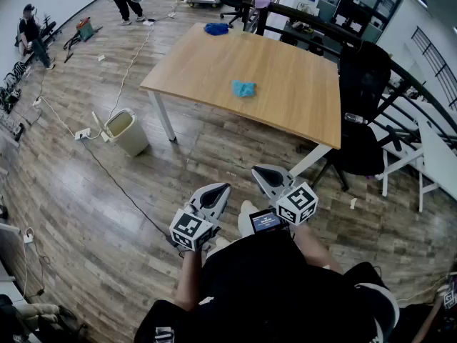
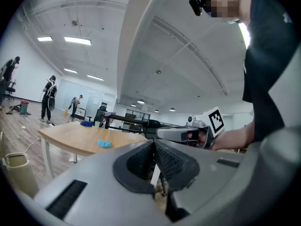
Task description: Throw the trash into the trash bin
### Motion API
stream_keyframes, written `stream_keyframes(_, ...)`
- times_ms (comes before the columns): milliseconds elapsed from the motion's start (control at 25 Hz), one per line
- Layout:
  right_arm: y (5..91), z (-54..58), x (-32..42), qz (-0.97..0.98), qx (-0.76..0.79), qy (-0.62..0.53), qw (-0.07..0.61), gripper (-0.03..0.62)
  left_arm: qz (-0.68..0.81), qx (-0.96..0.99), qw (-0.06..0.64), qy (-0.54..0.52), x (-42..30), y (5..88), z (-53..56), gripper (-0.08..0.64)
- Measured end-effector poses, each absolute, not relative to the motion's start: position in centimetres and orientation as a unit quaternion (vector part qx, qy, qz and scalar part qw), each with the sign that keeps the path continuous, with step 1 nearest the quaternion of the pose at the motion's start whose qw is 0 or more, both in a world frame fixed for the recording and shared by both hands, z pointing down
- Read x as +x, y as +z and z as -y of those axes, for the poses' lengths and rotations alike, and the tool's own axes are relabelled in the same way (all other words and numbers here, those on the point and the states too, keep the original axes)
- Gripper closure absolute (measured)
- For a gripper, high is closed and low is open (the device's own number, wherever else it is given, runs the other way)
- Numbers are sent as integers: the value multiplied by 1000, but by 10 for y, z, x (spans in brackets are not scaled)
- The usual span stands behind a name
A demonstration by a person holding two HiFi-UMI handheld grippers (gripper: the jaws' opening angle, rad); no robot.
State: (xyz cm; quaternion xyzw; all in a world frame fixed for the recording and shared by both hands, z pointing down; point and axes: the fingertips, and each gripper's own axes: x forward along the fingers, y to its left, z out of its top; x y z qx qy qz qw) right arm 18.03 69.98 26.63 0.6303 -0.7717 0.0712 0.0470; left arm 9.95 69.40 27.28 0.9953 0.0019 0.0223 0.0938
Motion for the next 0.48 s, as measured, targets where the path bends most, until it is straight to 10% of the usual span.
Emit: stream_keyframes(480, 285, -588, 237, 778, 620, 89, 44, 594, 13, 993, 110, 42, 149, 283, -595, 554)
